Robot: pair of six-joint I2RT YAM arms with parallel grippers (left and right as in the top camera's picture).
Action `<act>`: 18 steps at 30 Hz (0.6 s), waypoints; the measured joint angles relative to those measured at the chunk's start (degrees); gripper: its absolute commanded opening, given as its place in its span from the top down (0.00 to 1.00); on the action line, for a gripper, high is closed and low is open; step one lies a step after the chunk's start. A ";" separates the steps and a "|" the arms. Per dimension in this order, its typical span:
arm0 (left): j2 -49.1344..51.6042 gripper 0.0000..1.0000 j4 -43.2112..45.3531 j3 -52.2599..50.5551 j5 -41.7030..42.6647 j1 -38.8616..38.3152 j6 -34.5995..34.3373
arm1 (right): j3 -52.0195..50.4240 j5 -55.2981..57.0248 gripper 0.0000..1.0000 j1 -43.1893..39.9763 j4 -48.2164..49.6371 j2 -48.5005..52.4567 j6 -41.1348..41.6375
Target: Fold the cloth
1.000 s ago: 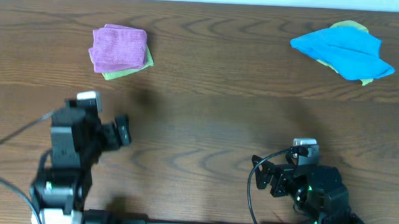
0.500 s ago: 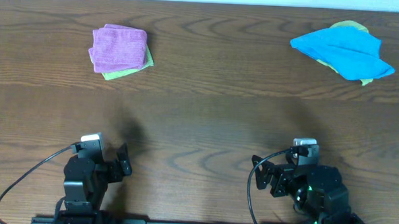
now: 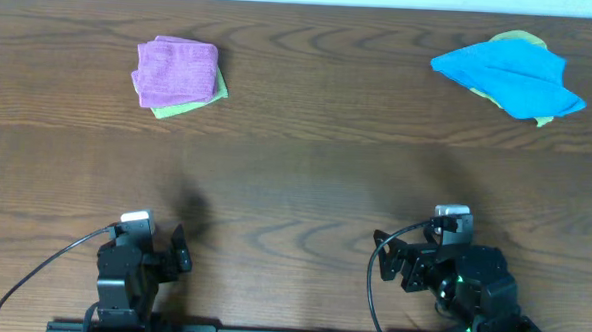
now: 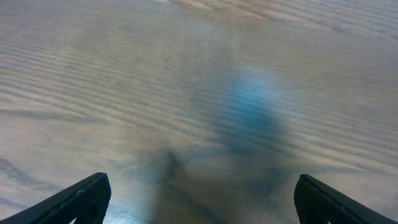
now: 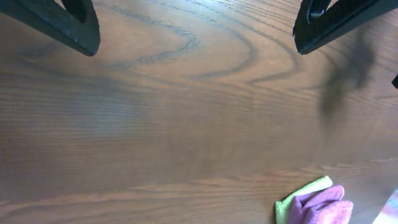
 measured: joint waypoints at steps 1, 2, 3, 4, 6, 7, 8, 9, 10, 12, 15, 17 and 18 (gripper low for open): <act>-0.20 0.05 -0.74 0.00 -0.20 0.00 0.15 | 0.00 0.00 0.01 0.00 -0.02 0.00 0.00; -0.37 0.04 -1.55 0.00 -0.42 0.00 0.39 | 0.00 0.02 0.01 0.00 -0.04 0.00 0.00; -0.50 0.05 -2.10 0.00 -0.50 0.00 0.66 | 0.00 0.02 0.01 0.00 -0.02 0.00 0.00; -0.52 0.05 -2.67 0.00 -0.61 0.00 1.14 | 0.00 0.00 0.01 0.00 -0.04 0.00 0.00; -0.57 0.05 -3.65 0.00 -0.81 0.00 1.64 | 0.00 0.00 0.01 0.00 -0.02 0.00 0.00; -0.59 0.05 -3.87 0.00 -0.85 0.00 1.86 | 0.00 0.02 0.01 0.00 -0.02 0.00 0.00; -0.59 0.05 -3.93 0.00 -0.85 0.00 2.03 | 0.00 0.00 0.01 0.00 -0.02 0.00 0.00; -0.63 0.05 -4.07 0.00 -0.85 0.00 2.36 | 0.00 0.02 0.01 0.00 -0.02 0.00 0.00; -0.87 0.04 -4.15 0.00 -0.83 0.00 2.67 | 0.00 0.00 0.01 0.00 -0.02 0.00 0.00; -1.75 0.05 -4.42 0.00 -0.83 0.00 2.89 | 0.00 0.00 0.01 0.00 -0.02 0.00 0.00; -2.64 0.05 -4.44 0.00 -0.83 0.00 2.91 | 0.00 0.02 0.01 0.00 -0.02 0.00 0.00; -2.89 0.05 -4.46 0.00 -0.83 0.00 2.91 | 0.00 0.00 0.01 0.00 -0.02 0.00 0.00; -3.02 0.05 -4.46 0.00 -0.83 0.00 2.91 | 0.00 0.02 0.01 0.00 -0.02 0.00 0.00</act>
